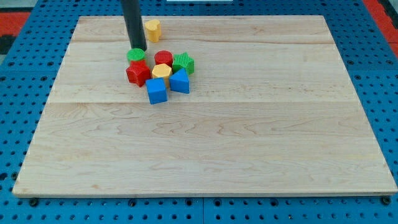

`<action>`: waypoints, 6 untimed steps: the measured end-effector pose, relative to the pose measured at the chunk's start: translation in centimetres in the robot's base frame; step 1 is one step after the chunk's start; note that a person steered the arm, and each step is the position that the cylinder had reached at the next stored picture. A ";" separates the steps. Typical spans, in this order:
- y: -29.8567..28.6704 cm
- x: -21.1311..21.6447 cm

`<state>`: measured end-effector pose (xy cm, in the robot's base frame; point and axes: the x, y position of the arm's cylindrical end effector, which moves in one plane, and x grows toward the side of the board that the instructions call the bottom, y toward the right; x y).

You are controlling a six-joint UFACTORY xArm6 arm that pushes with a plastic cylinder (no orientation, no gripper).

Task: Point your arm at yellow heart

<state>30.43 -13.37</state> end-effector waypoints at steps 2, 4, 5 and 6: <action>-0.1 0.9; -4.2 -7.2; 3.3 -9.7; 2.2 -6.0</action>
